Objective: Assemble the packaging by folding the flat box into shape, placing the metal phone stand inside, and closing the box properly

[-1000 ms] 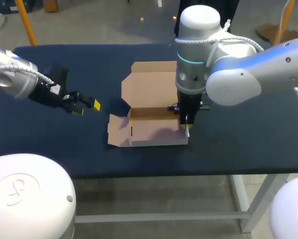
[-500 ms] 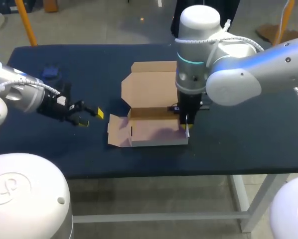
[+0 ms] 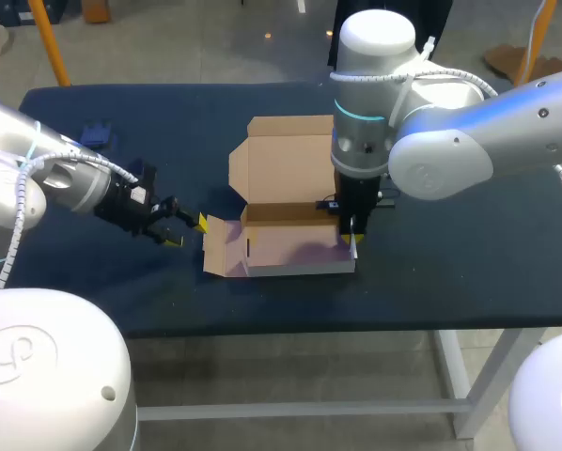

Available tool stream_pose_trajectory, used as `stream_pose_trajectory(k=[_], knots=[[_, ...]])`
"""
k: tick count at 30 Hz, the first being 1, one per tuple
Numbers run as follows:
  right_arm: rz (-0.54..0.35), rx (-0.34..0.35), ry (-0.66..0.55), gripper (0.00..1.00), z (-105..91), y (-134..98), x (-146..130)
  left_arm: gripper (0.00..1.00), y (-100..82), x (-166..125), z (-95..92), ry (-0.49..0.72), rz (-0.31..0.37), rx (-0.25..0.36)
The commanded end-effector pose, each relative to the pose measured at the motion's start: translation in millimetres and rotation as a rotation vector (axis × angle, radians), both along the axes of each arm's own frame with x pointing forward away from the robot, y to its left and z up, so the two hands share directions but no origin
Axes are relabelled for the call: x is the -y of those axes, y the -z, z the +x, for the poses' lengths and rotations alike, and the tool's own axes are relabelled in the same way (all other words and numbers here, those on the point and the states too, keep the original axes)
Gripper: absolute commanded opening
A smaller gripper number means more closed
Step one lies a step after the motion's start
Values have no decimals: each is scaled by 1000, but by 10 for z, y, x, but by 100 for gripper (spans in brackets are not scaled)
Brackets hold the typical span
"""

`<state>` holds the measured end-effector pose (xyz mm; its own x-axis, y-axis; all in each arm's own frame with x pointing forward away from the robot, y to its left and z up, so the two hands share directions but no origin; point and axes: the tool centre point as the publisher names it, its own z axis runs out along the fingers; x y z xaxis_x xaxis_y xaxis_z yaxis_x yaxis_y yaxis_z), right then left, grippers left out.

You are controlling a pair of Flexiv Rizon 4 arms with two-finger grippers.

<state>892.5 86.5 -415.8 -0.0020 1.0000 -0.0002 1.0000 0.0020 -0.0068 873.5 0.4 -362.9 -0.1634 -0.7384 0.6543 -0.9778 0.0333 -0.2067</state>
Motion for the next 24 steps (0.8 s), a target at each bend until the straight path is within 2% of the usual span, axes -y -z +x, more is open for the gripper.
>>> stream_pose_trajectory(k=[1, 11, 13, 15, 19, 21, 23, 24], knots=[[0, -1, 0, 0, -2, -7, 2, 73, 137, 53, 113, 28, -6, -34], [0, -1, 0, 0, -2, -7, 2, 73, 321, 167, 161, 54, -18, -57], [0, -1, 0, 0, -2, -7, 2, 65, 342, 203, 162, 62, -21, -61], [0, -1, 0, 0, -2, -7, 2, 48, 352, 246, 157, 67, -14, -63], [0, -1, 0, 0, -2, -7, 2, 35, 350, 304, 151, 68, 10, -66], [0, -1, 0, 0, -2, -7, 2, 20, 343, 326, 150, 62, 21, -63], [0, -1, 0, 0, -2, -7, 2, 0, 336, 350, 144, 58, 35, -61], [0, -1, 0, 0, -2, -7, 2, 0, 331, 360, 142, 52, 48, -59]])
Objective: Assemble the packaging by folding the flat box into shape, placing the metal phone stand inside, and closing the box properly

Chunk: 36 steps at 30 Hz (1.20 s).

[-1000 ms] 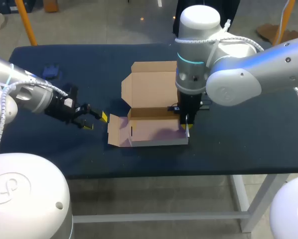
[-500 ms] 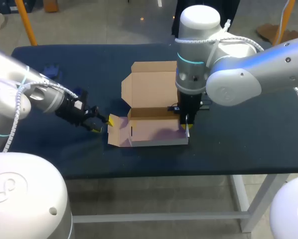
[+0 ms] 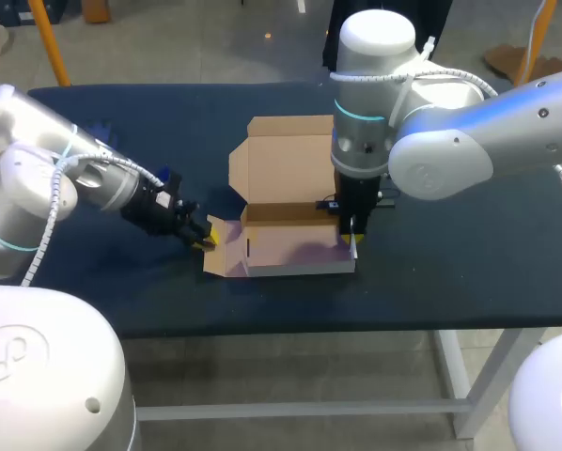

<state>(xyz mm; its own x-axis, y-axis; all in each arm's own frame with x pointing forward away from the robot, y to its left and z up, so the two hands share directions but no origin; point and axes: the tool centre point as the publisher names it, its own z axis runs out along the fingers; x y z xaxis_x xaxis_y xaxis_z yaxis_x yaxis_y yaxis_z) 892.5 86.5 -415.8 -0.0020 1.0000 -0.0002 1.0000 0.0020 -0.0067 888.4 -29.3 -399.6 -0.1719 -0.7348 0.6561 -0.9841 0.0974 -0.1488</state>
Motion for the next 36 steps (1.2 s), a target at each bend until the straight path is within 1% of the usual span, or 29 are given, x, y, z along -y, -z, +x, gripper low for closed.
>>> stream_pose_trajectory(k=[1, 3, 4, 7, 16, 21, 25, 36], knots=[[0, -1, 0, 0, -2, -7, 2, 0, -46, 76, -11, -13, 46, 1], [0, -1, 0, 0, -2, -7, 2, 0, -71, 94, -12, -33, 78, 9], [0, -1, 0, 0, -2, -7, 2, 0, -77, 102, -12, -34, 81, 9], [0, -1, 0, 0, -2, -7, 2, 0, -132, 142, -9, -54, 121, 5], [0, -1, 0, 0, -2, -7, 2, 0, -237, 267, 51, -105, 268, 13], [0, -1, 0, 0, -2, -7, 2, 0, -308, 350, 79, -108, 319, 25], [0, -1, 0, 0, -2, -7, 2, 0, -343, 423, 94, -102, 357, 30], [0, -1, 0, 0, -2, -7, 2, 0, -393, 564, 104, -79, 391, 24]])
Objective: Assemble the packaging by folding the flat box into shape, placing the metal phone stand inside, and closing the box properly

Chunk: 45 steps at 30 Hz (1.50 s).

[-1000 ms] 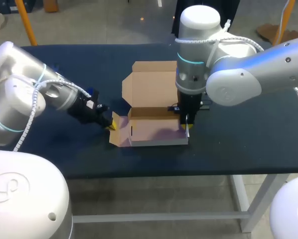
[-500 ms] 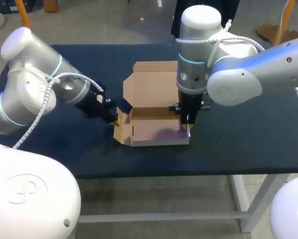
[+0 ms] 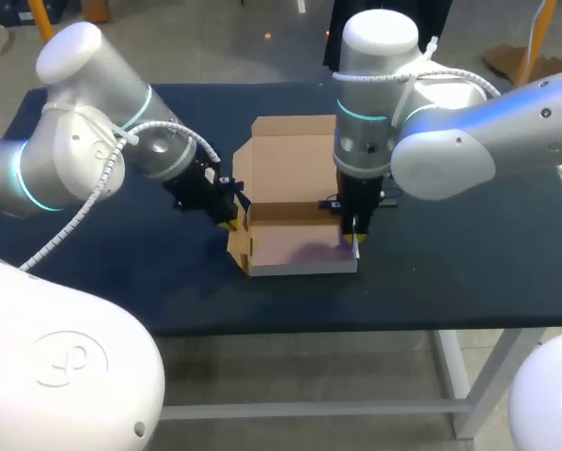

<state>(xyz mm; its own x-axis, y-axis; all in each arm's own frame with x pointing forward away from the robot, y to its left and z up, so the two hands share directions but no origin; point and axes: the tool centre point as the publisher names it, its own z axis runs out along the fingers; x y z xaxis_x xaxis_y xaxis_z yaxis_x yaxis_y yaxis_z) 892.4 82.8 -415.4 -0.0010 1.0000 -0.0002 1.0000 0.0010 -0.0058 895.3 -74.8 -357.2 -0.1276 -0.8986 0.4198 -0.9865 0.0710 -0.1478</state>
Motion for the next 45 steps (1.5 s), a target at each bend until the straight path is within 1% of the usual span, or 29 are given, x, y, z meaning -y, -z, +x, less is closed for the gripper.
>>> stream_pose_trajectory(k=[1, 5, 7, 9, 12, 14, 16, 18, 22, 24, 28, 34, 36, 37, 38, 39, 42, 43, 44, 45], knots=[[0, -2, -1, 0, -1, -2, -35, 0, 26, 119, 36, -11, 109, -2], [0, -2, -1, 0, -1, -2, -35, 0, -9, 142, 22, -7, 109, -1], [0, -2, -1, 0, -1, -2, -35, 0, -44, 130, 6, -5, 98, 5], [0, -2, -1, 0, -1, -2, -35, 17, -84, 82, -9, -13, 78, 18], [0, -2, -1, 0, -1, -2, -35, 35, -147, -43, -30, -29, 33, 32], [0, -2, -1, 0, -1, -2, -35, 42, -175, -142, -38, -42, 9, 38], [0, -2, -1, 0, -1, -2, -35, 44, -196, -245, -47, -57, -17, 41], [0, -2, -1, 0, -1, -2, -35, 44, -209, -349, -58, -69, -47, 43], [0, -2, -1, 0, -1, -2, -35, 40, -222, -559, -71, -90, -98, 43], [0, -2, -1, 0, -1, -2, -35, 40, -219, -655, -77, -97, -124, 46], [0, -2, -1, 0, -1, -2, -35, 42, -203, -803, -98, -95, -154, 51], [0, -2, -1, 0, -1, -2, -35, 40, -139, -963, -113, -87, -225, 44], [0, -2, -1, 0, -1, -2, -35, 37, -113, -998, -118, -78, -251, 37], [0, -2, -1, 0, -1, -2, -35, 30, -87, -1016, -119, -73, -263, 35], [0, -2, -1, 0, -1, -2, -35, 27, -76, -1025, -120, -67, -278, 30], [0, -2, -1, 0, -1, -2, -35, 25, -57, -1042, -125, -62, -285, 28], [0, -2, -1, 0, -1, -2, -35, 27, -6, -1066, -129, -52, -304, 26], [0, -2, -1, 0, -1, -2, -35, 27, 17, -1062, -129, -50, -305, 29], [0, -2, -1, 0, -1, -2, -35, 24, 39, -1071, -125, -54, -312, 31], [0, -2, -1, 0, -1, -2, -35, 19, 62, -1086, -116, -62, -322, 34]])
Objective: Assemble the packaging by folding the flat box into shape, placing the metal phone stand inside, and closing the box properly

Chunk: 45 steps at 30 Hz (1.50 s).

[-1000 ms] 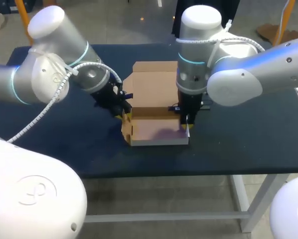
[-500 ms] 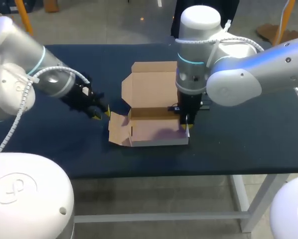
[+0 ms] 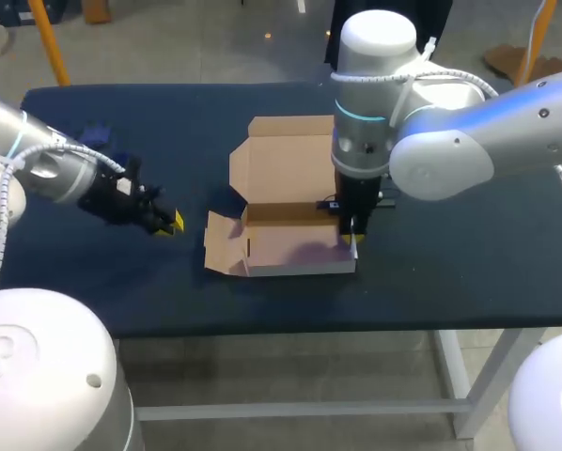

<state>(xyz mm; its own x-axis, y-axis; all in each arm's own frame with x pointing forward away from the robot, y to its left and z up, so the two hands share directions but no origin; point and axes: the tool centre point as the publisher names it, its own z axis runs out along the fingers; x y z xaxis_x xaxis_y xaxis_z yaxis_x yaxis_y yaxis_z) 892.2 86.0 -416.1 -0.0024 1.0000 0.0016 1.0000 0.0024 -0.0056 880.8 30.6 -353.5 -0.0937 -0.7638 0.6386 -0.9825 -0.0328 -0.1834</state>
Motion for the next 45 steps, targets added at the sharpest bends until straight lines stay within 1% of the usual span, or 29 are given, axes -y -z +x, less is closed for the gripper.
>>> stream_pose_trajectory(k=[1, 3, 6, 14, 19, 31, 35, 45], knots=[[-2, -2, 0, 0, 1, -9, -3, 14, 130, -39, 42, -3, -62, 3], [-2, -2, 0, 0, 1, -9, -3, 0, 190, -47, 62, -10, -84, 1], [-2, -2, 0, 0, 1, -9, -3, 0, 269, -56, 81, -10, -90, -1], [-2, -2, 0, 0, 1, -9, -3, 0, 372, -16, 88, 8, -131, -3], [-2, -2, 0, 0, 1, -9, -3, 0, 438, 46, 86, 32, -163, 0], [-2, -2, 0, 0, 1, -9, -3, 0, 586, 251, 108, 78, -232, -16], [-2, -2, 0, 0, 1, -9, -3, 0, 599, 329, 101, 97, -242, -19], [-2, -2, 0, 0, 1, -9, -3, 0, 560, 487, 88, 136, -245, -22]])
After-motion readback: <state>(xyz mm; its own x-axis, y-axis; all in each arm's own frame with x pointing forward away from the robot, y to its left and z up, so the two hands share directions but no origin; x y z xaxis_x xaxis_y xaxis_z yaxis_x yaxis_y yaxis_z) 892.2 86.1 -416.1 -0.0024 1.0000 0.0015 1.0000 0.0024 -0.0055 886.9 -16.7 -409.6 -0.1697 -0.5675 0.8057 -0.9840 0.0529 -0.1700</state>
